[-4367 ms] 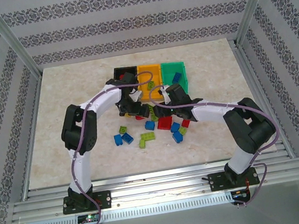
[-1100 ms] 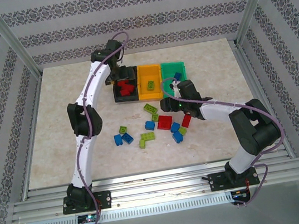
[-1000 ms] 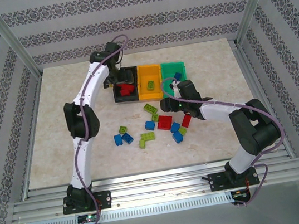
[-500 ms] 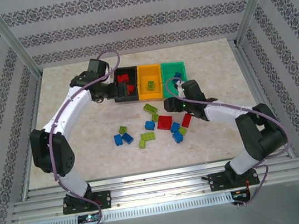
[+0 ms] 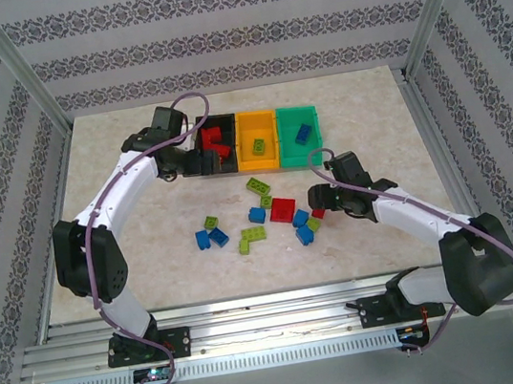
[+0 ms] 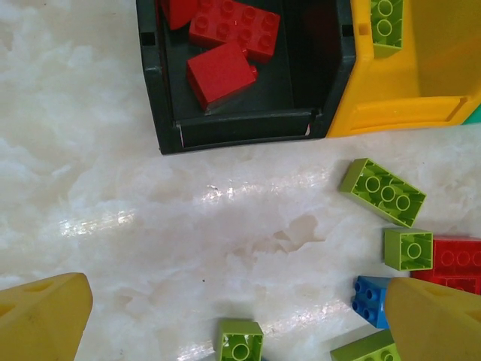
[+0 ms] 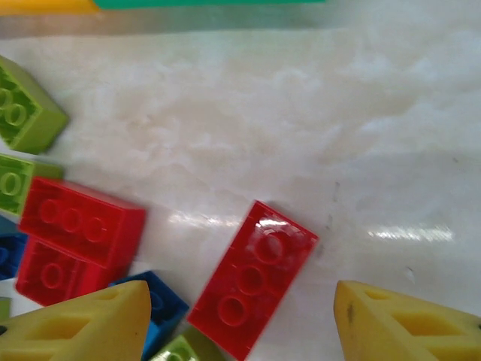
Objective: Sort the legos into containers by color
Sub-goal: Pick up the lego from the center of the table.
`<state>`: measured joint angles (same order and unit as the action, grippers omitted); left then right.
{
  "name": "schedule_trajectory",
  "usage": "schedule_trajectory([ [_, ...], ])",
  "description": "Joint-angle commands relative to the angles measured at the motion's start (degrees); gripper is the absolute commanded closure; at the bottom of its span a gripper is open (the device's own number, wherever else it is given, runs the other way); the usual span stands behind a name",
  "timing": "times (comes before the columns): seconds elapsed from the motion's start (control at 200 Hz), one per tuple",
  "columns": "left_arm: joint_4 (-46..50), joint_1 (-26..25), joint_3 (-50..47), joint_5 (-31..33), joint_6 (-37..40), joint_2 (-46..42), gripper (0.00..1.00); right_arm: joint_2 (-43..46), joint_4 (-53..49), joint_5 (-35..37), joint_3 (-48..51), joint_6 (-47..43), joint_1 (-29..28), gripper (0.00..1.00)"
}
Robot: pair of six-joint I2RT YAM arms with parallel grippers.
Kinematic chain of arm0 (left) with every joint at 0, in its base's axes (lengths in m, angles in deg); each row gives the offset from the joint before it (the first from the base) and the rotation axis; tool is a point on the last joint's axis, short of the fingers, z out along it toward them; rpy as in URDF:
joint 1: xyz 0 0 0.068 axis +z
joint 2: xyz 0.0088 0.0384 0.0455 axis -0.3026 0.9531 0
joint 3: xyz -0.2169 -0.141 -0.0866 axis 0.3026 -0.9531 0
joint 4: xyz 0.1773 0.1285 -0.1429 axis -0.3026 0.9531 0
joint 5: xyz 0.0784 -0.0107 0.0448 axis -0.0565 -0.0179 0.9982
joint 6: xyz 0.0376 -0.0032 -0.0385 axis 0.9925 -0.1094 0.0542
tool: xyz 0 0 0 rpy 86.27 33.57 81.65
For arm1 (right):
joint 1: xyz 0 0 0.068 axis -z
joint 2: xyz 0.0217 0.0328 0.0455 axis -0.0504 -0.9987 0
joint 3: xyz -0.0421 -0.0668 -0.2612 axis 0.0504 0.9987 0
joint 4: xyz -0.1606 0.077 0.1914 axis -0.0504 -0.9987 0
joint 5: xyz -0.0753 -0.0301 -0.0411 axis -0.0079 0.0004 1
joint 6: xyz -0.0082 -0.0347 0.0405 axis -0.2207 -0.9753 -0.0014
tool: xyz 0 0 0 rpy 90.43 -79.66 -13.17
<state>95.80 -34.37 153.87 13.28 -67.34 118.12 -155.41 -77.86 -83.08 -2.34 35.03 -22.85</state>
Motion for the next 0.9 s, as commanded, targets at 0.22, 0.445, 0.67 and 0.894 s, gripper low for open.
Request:
schedule_trajectory([
  [0.22,0.2,0.6,-0.9,-1.4,1.8,-2.2,0.0,-7.9,0.9,-0.4,-0.8,4.5,-0.8,0.34],
  [0.445,0.5,0.6,-1.1,-0.9,2.7,-1.5,0.0,-15.7,0.6,0.4,-4.6,3.2,-1.9,0.41],
  [0.67,1.2,0.6,-0.1,-0.7,2.9,-1.0,0.0,-16.7,0.7,-0.3,-6.2,2.5,-2.6,0.75],
  [0.894,0.9,0.7,-0.3,0.0,3.3,-2.1,0.0,-16.7,-0.4,0.2,-11.9,2.0,-5.7,0.79],
])
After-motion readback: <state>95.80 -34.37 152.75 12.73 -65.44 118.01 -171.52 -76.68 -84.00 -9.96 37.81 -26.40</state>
